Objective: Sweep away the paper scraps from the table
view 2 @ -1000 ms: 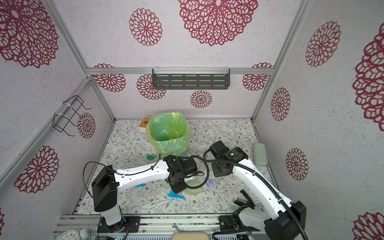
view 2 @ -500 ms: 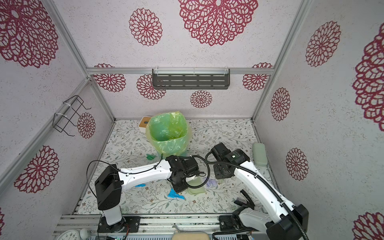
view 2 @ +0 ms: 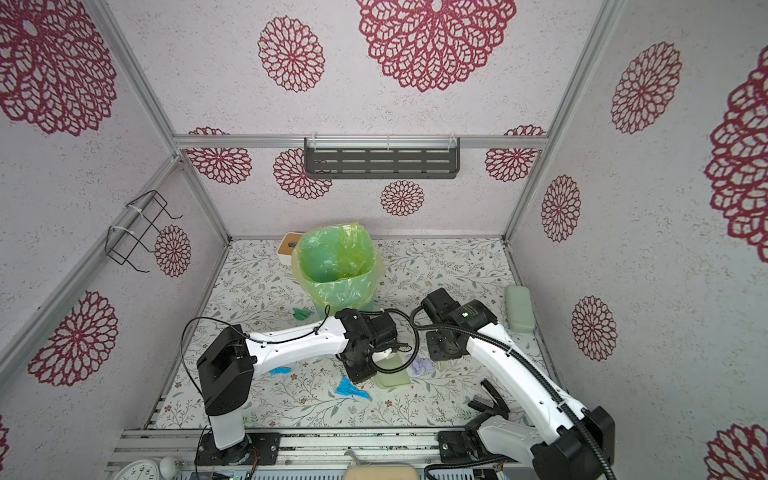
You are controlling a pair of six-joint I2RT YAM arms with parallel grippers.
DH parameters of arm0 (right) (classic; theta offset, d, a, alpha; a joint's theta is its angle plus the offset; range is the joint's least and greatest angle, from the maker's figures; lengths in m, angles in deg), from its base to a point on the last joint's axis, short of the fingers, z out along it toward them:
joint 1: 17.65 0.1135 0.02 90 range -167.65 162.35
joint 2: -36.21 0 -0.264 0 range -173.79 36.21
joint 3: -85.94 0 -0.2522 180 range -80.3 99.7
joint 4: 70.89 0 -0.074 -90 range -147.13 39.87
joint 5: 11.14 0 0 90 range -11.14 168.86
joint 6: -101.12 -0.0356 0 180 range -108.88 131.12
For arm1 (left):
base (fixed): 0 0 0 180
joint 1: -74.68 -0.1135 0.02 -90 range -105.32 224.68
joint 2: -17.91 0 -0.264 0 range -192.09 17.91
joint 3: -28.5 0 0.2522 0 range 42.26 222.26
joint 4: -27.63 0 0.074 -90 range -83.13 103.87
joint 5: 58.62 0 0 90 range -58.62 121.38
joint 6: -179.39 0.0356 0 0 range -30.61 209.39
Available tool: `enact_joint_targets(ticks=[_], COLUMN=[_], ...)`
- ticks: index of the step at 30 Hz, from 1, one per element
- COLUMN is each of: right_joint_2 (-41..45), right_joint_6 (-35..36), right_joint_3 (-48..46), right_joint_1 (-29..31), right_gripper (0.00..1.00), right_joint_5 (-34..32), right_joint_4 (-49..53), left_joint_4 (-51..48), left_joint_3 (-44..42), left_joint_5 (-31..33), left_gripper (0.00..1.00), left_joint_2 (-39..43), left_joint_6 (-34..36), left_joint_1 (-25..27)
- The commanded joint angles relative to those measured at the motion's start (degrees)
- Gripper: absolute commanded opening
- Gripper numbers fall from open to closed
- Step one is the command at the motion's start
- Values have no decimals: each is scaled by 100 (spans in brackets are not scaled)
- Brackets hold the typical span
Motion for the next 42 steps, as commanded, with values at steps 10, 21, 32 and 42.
enact_joint_targets(ticks=[10, 21, 32, 42], right_joint_2=[-74, -82, -49, 129], right_joint_6=[30, 16, -221, -246], right_joint_3=[-86, -65, 83, 425], right_joint_1=[-32, -3, 289, 311], right_gripper=[0, 0, 0, 0], right_joint_5=[481, 823, 1524, 881], right_joint_4=[-184, -283, -735, -180], left_joint_4=[70, 56, 83, 201], left_joint_3=[230, 230, 213, 96], left_joint_5=[-74, -30, -48, -46], left_gripper=[11, 10, 10, 10], left_joint_2=[-163, -287, -263, -160], left_joint_6=[172, 195, 190, 155], left_joint_1=[-187, -189, -193, -189])
